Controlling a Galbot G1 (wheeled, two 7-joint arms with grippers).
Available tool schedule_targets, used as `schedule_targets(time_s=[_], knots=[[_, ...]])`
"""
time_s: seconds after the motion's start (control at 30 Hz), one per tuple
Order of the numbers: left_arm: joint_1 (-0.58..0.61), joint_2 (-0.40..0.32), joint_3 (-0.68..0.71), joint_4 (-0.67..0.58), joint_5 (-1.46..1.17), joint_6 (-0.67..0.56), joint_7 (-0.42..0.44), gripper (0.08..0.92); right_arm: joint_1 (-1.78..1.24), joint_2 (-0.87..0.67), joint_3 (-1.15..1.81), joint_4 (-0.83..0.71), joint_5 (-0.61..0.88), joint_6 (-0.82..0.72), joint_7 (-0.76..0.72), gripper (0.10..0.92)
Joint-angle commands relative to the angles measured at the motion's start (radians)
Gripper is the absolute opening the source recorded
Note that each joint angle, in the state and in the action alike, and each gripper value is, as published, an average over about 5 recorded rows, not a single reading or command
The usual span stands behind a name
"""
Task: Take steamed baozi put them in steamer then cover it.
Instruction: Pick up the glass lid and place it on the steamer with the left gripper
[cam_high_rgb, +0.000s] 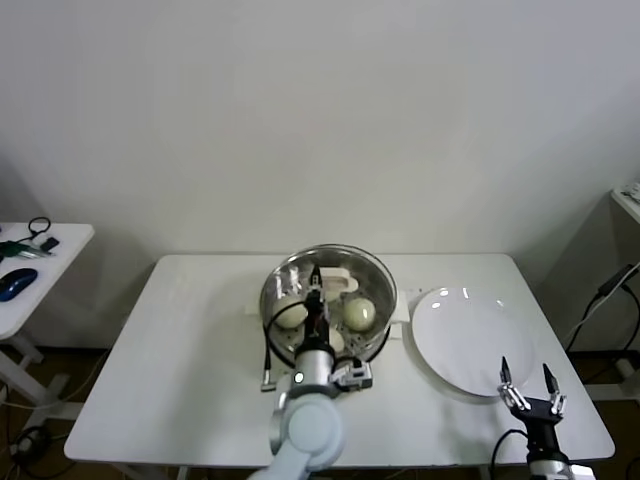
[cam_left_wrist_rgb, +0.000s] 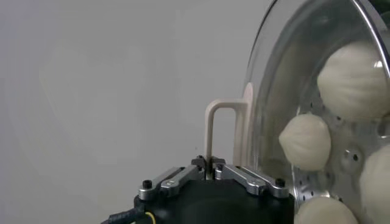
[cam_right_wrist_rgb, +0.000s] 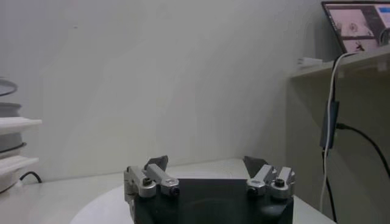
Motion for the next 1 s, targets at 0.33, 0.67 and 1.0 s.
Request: schedule_targets(time_s=[0.33, 0.67, 1.0], knots=[[-0.004, -0.005, 0.005, 0.034, 0.031, -0.008, 0.011, 0.139, -0.004, 0.002, 0.006, 0.002, 0.008, 0.006, 0.001, 0.823], [-0.001, 0.012, -0.015, 0.041, 0.040, -0.018, 0.014, 0.139, -0.008, 0.001, 0.005, 0.006, 0.007, 0.007, -0.003, 0.823], [0.000, 0.014, -0.012, 0.037, -0.004, -0.016, -0.011, 0.222, -0.015, 0.001, 0.003, 0.012, 0.005, 0.009, -0.005, 0.823]])
